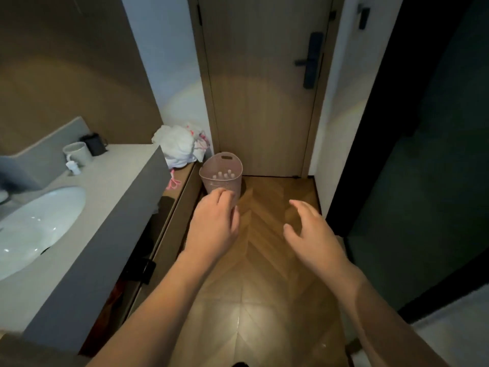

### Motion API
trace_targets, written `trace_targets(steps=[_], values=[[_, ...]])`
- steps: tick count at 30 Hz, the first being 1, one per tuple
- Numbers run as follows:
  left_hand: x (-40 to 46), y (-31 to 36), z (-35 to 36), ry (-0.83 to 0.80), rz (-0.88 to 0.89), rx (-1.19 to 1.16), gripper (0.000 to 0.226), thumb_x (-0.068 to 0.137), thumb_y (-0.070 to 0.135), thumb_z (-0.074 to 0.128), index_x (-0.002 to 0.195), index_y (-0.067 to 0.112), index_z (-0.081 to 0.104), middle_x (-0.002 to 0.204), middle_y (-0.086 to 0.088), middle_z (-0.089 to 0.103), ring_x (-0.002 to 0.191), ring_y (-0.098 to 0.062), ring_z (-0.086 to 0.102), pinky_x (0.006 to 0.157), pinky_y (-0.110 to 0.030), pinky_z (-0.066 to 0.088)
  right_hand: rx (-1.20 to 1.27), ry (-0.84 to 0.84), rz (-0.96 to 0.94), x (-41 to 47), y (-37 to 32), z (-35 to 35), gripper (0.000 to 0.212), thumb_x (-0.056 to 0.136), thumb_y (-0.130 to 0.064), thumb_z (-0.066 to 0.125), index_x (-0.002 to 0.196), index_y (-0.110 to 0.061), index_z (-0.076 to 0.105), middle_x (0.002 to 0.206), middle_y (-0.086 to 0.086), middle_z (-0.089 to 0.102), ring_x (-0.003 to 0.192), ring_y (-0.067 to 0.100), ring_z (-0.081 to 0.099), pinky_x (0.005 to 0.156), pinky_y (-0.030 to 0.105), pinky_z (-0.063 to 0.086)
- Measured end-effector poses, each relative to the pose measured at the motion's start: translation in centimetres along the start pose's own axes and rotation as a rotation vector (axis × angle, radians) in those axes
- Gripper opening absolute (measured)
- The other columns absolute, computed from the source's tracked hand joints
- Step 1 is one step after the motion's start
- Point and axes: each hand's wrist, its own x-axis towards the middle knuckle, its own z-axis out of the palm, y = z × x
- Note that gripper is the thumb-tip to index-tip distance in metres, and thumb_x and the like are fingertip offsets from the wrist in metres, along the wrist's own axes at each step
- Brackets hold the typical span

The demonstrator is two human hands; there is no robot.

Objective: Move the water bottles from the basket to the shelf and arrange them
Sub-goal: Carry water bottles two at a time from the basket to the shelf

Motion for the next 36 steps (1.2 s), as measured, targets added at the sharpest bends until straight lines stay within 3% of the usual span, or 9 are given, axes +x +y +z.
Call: trace_targets(steps=[2,8,11,14,22,26,32,36], values=[[3.3,-0.8,3.4,-0.048,-0.023,0.000,0.030,0.093,0.027,0.054,0.118,0.012,0.060,0.114,-0.006,0.061,0.102,-0.023,0.059,0.089,-0.036,0.049,0.001,-0.054,-0.010,4.8,1.3,0.8,0.057,0.096,-0.027,0.054,0.150,-0.021,0.034,0.152,-0.004,0.037,0.138,0.012,0.036,0.111,0.022,0.025],[17.9,-5.0,12.5,-0.062,-0.067,-0.037,0.028,0.095,0.025,0.053,0.118,0.012,0.059,0.117,-0.007,0.061,0.104,-0.025,0.059,0.092,-0.040,0.050,-0.022,-0.103,-0.027,23.1,4.7,2.4,0.060,0.096,-0.033,0.054,0.151,-0.024,0.031,0.155,-0.004,0.033,0.135,0.015,0.041,0.111,0.039,0.039],[27.3,-7.0,15.7,-0.038,-0.139,-0.086,0.030,0.096,0.025,0.051,0.122,0.011,0.058,0.121,-0.008,0.060,0.108,-0.025,0.058,0.095,-0.042,0.050,-0.069,-0.090,-0.062,32.4,5.4,0.7,0.059,0.096,-0.032,0.053,0.150,-0.025,0.032,0.154,-0.005,0.035,0.138,0.014,0.036,0.113,0.036,0.036],[36.4,-6.7,18.9,-0.033,-0.100,-0.095,0.032,0.097,0.027,0.049,0.124,0.011,0.057,0.123,-0.007,0.060,0.109,-0.024,0.058,0.096,-0.038,0.049,-0.077,-0.018,-0.023,40.8,6.9,-1.5,0.057,0.097,-0.032,0.052,0.150,-0.027,0.032,0.154,-0.006,0.034,0.137,0.014,0.038,0.112,0.039,0.038],[51.8,-7.5,31.3,-0.245,-0.051,-0.085,0.034,0.097,0.031,0.049,0.127,0.015,0.057,0.128,-0.005,0.058,0.111,-0.021,0.057,0.097,-0.034,0.047,-0.009,-0.152,0.089,59.3,14.8,0.9,0.058,0.097,-0.035,0.052,0.150,-0.029,0.030,0.156,-0.006,0.031,0.124,0.019,0.051,0.107,0.042,0.044],[60.8,-12.0,35.4,-0.172,-0.154,-0.025,0.033,0.096,0.028,0.048,0.122,0.012,0.058,0.122,-0.007,0.059,0.106,-0.024,0.058,0.092,-0.039,0.050,0.009,-0.189,0.041,72.0,16.3,2.1,0.060,0.096,-0.035,0.054,0.150,-0.031,0.028,0.156,-0.008,0.031,0.107,0.013,0.053,0.102,0.041,0.048],[72.1,-18.9,36.8,-0.034,-0.400,-0.010,0.025,0.094,0.023,0.052,0.115,0.010,0.059,0.110,-0.010,0.059,0.097,-0.027,0.058,0.083,-0.043,0.050,-0.031,-0.340,-0.111,89.1,13.2,4.5,0.057,0.097,-0.031,0.053,0.150,-0.028,0.031,0.156,-0.006,0.031,0.130,0.018,0.047,0.107,0.041,0.044],[73.0,-24.6,39.7,-0.052,-0.602,-0.036,0.027,0.092,0.020,0.055,0.116,0.009,0.060,0.110,-0.013,0.060,0.098,-0.029,0.059,0.084,-0.041,0.050,-0.054,-0.482,-0.270,96.7,10.6,9.4,0.056,0.097,-0.028,0.054,0.149,-0.027,0.034,0.153,-0.005,0.035,0.124,0.019,0.051,0.105,0.039,0.044]])
